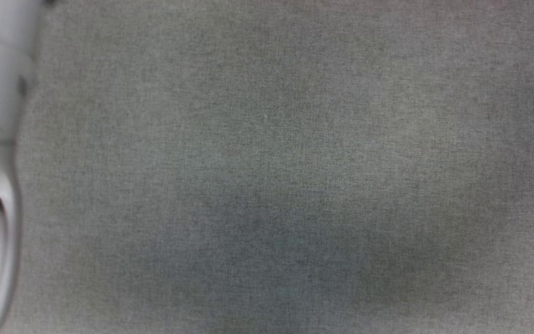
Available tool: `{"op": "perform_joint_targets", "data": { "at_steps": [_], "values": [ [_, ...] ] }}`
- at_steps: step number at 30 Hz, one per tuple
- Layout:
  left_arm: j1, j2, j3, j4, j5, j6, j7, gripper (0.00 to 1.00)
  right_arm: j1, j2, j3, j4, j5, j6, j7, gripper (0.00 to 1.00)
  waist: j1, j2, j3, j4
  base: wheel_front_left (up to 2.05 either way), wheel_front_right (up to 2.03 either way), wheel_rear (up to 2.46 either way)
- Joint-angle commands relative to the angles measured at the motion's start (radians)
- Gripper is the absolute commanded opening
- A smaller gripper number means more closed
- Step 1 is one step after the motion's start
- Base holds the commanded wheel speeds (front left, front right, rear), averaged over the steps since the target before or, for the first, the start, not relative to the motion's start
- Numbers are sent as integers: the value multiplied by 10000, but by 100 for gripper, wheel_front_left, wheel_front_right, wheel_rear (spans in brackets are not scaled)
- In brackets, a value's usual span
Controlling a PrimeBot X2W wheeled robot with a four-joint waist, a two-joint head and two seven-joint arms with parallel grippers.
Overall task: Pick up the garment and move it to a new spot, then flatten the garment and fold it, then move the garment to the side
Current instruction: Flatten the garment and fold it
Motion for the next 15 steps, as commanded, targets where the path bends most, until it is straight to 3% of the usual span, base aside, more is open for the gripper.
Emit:
{"op": "perform_joint_targets", "data": {
  "at_steps": [1,7,15],
  "values": [
    [279,197,34,-140,-82,35,-70,0,265,-174,79,-66,69,-68,52,0,0,0,35,27,0,0,0],
    [3134,592,-4,-2500,-941,27,-46,0,2434,-391,1242,-1556,964,-48,642,0,0,0,79,60,0,0,0],
    [7574,1264,-47,-5881,-1058,25,-46,0,6350,-1482,2068,-4274,2734,-47,1407,0,0,0,-271,178,0,0,0]
  ]
}}
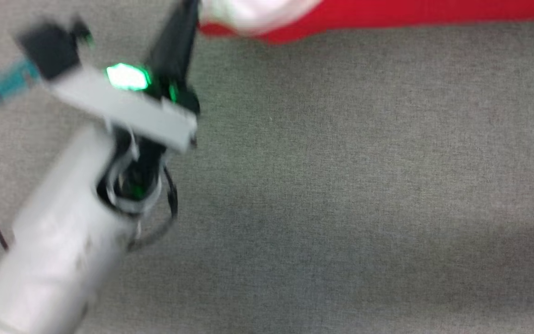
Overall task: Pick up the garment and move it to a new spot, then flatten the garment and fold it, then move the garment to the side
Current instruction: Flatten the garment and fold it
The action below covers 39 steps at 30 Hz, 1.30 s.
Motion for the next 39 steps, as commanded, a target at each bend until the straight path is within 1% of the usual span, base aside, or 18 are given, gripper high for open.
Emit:
{"op": "perform_joint_targets", "data": {
  "at_steps": [1,6,9,14,18,24,26,30,32,34,37,39],
  "values": [
    [384,79,-17,-321,25,17,-6,0,427,-135,-40,-263,243,-14,43,0,0,0,-140,64,0,0,0],
    [2416,626,-157,-1567,591,17,-4,0,2887,-705,-274,-1931,1027,-13,251,0,0,0,-509,32,0,0,0],
    [3498,781,126,-2131,904,16,-6,0,4254,-930,-499,-2935,1355,-13,383,0,0,0,-782,-37,0,0,0],
    [5272,1161,311,-3200,1294,16,-5,0,6287,-1123,-1128,-4326,1504,-13,491,0,0,0,-1304,-188,0,0,0],
    [6508,1555,379,-4084,1515,14,-5,0,7739,-1160,-1827,-5184,1342,-13,670,0,0,0,-1654,-210,0,0,0],
    [8001,2203,557,-5256,1857,37,-5,0,9766,-857,-3156,-6473,1103,-13,1198,0,0,0,-2120,-154,0,0,0],
    [8397,2396,525,-5693,1950,117,-5,0,10337,-664,-3619,-6914,931,-13,1415,0,0,0,-2259,-144,0,0,0],
    [8926,2763,416,-6502,2087,420,133,0,11178,-152,-4475,-7764,619,-13,1948,0,0,0,-2423,-128,0,0,0],
    [8990,2852,451,-6785,2149,559,173,0,11399,119,-4814,-8108,505,-13,2242,0,0,0,-2467,-112,0,0,0],
    [8895,2856,428,-6916,2159,606,248,0,11475,374,-5073,-8347,375,-13,2539,0,0,0,-2485,-89,0,0,0],
    [8433,2799,348,-6741,2170,527,531,0,11147,700,-5315,-8502,216,-13,2980,0,0,0,-2413,-64,0,0,0],
    [8023,2608,270,-6543,1943,382,687,0,10755,825,-5313,-8484,187,-13,3265,0,0,0,-2303,-60,0,0,0]
  ]
}}
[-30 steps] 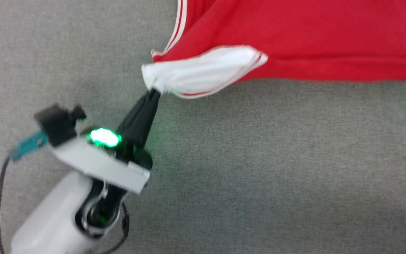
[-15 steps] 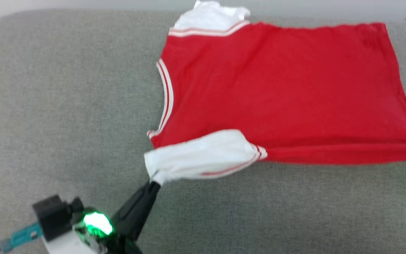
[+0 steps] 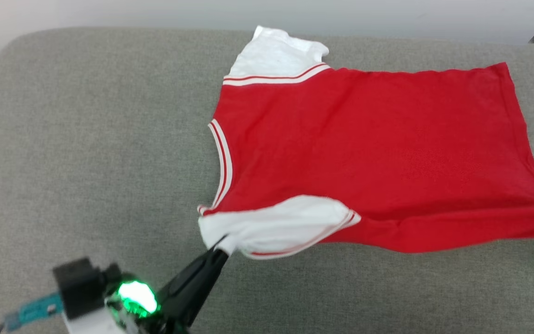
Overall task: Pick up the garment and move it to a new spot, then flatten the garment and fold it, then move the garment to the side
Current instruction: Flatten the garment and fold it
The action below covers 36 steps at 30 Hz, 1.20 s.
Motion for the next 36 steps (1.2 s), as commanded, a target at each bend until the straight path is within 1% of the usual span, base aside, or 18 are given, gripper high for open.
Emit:
{"op": "perform_joint_targets", "data": {
  "at_steps": [1,3,7,12,13,18,22,27,34,35,36],
  "values": [
    [-380,-109,-30,181,-158,-138,109,0,-432,66,-9,40,-75,-11,145,0,0,-1,167,-7,0,0,0],
    [-949,-260,-90,608,-418,-293,285,0,-976,176,102,273,-89,-11,372,0,0,-1,333,-7,0,0,0],
    [-2249,-490,-258,1647,-793,-428,707,0,-2104,201,450,953,-121,-11,751,0,0,-1,690,-9,0,0,0],
    [-3886,-867,-618,2818,-1190,-448,968,0,-3146,192,813,1883,-140,-11,896,0,0,-1,1116,16,0,0,0],
    [-3886,-867,-618,2818,-1190,-448,968,0,-3146,192,813,1883,-140,-11,896,0,0,-1,1116,16,0,0,0],
    [-5050,-1165,-993,4121,-1392,-451,846,0,-3987,232,1286,2719,-162,-9,784,0,0,-1,1447,-76,0,0,0],
    [-5543,-1364,-1214,5136,-1608,-453,504,0,-4555,263,1736,3420,-169,-11,638,0,0,-1,1574,-147,0,0,0],
    [-5885,-1571,-1537,6059,-1901,-454,23,0,-4960,165,2229,4140,-130,-9,404,0,0,-1,1707,-162,0,0,0],
    [-6266,-1650,-2141,7295,-1763,-428,-329,0,-5190,18,2830,4680,14,-11,-27,0,0,-1,1708,-164,0,0,0],
    [-6339,-1652,-2232,7427,-1741,-427,-341,11,-5195,-19,2934,4697,8,-11,-100,0,0,-1,1678,-163,0,0,0],
    [-6405,-1628,-2311,7551,-1724,-426,-372,37,-5206,-44,3013,4724,-20,-11,-210,0,0,-1,1636,-162,0,0,0]
  ]
}}
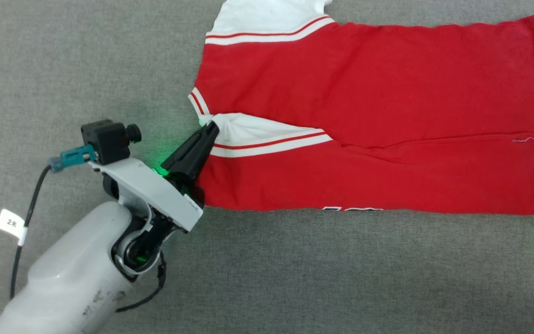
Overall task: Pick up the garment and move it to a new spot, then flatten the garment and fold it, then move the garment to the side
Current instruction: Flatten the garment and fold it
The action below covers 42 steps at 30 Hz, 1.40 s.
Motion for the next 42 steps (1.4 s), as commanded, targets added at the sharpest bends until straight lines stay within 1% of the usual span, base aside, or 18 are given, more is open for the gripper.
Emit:
{"op": "perform_joint_targets", "data": {
  "at_steps": [1,2,3,4,9,11,14,16,19,20,22,26,27,29,31,35,38,42],
  "values": [
    [-3,107,-79,206,48,23,-24,78,-75,-33,60,50,-31,-11,-91,33,0,0,-81,4,0,0,0],
    [-74,145,-181,318,77,23,-2,97,-75,-73,137,57,-20,-11,-185,45,0,0,-146,6,0,0,0],
    [-179,198,-296,405,141,23,65,100,-57,-105,175,70,12,-11,-280,55,0,0,-225,12,0,0,0],
    [-290,264,-402,526,201,23,104,100,-19,-154,200,76,4,-11,-406,100,0,0,-328,29,0,0,0],
    [-874,672,-636,967,549,31,493,100,299,-365,65,-17,-135,-11,-993,100,0,0,-906,167,0,0,0],
    [-1111,891,-799,977,826,139,819,100,391,-435,-51,-117,-240,-11,-1195,100,0,0,-1146,233,0,0,0],
    [-1537,1285,-1006,765,1211,484,1448,100,553,-479,-227,-295,-360,-9,-1421,100,0,0,-1473,321,0,0,0],
    [-1716,1525,-1212,476,1357,725,2090,100,657,-461,-363,-457,-444,-11,-1497,100,0,0,-1643,361,0,0,0],
    [-2003,1895,-1599,-136,1326,1205,3596,100,802,-433,-547,-733,-576,-11,-1438,100,0,0,-1771,436,0,0,0],
    [-2090,2027,-1807,-357,1319,1378,4265,100,859,-413,-597,-823,-619,-9,-1401,100,0,0,-1794,457,0,0,0],
    [-2186,2212,-2115,-820,1011,1859,5723,100,940,-381,-692,-989,-683,-11,-1301,100,0,0,-1807,496,0,0,0],
    [-2440,2511,-2739,-1952,422,2430,8292,100,1077,-279,-831,-1283,-814,-11,-1061,100,0,0,-1726,486,0,0,0],
    [-2496,2573,-2846,-2174,298,2574,8782,100,1039,-234,-853,-1350,-836,-9,-1031,100,0,0,-1688,464,0,0,0],
    [-2593,2654,-2925,-2530,54,2829,9426,100,958,-163,-871,-1464,-874,-11,-960,100,0,0,-1583,373,0,0,0],
    [-2563,2598,-2886,-2713,-193,3012,9663,100,894,-75,-891,-1511,-892,-11,-903,100,0,0,-1472,270,0,0,0],
    [-2238,2431,-2772,-2825,-662,3139,9691,100,816,-3,-903,-1574,-919,-11,-821,100,0,0,-1251,44,0,0,0],
    [-1973,2314,-2731,-2704,-875,3122,9557,100,819,45,-950,-1570,-857,-11,-818,100,0,0,-1105,-92,0,0,0],
    [-1681,2113,-2778,-2199,-927,3032,9272,100,802,80,-976,-1598,-826,-9,-804,100,0,0,-952,-215,0,0,0]
  ]
}}
